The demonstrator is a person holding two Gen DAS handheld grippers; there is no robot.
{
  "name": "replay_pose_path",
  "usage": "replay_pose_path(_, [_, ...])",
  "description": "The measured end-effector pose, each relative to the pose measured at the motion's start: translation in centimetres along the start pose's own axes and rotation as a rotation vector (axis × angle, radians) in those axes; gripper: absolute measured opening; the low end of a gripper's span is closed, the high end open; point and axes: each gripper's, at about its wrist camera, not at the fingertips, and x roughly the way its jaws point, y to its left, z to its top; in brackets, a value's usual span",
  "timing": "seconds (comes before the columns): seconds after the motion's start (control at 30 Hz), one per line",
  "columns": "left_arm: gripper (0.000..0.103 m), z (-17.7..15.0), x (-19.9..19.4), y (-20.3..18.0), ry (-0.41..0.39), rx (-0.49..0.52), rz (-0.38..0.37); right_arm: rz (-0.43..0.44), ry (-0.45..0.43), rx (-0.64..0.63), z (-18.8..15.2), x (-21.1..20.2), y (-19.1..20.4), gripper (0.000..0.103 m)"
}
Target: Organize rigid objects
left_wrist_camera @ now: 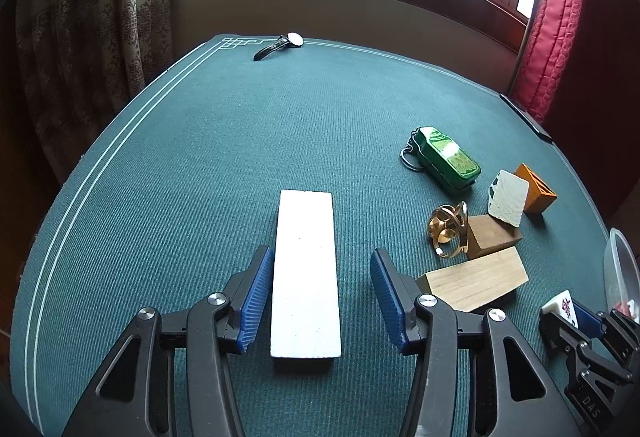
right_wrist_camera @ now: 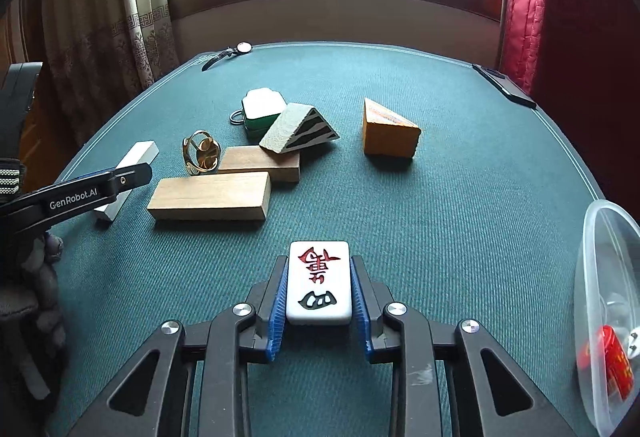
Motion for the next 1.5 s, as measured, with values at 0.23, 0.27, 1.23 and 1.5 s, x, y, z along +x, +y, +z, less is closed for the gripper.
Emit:
replay_pose_path(0.23, [0.032,0.0,-0.3,0.5,-0.012,-0.025,0.012,-0.001,-0.001,0.035,-1.3,-1.3,-1.4,0.031])
replay_pose_path(0.27, [0.032,0.0,-0.4,0.4,-0.015,-0.025,0.017,-0.002,-0.002,0.042,-1.5,-1.5,-1.6,0.031])
replay_pose_path(1.23, [0.032,-2.9,-6.6,-8.3,-0.121,0.106,-0.025,-0.195,-0.187,0.264,-4.7,-11.1,-13.4,0.032])
replay_pose_path(1.5, [0.032,-3.7,-7.7,-11.6,-0.123,0.136,-0.078,-0.178,-0.205,0.322,-6.0,-13.3,-15.6,0.032])
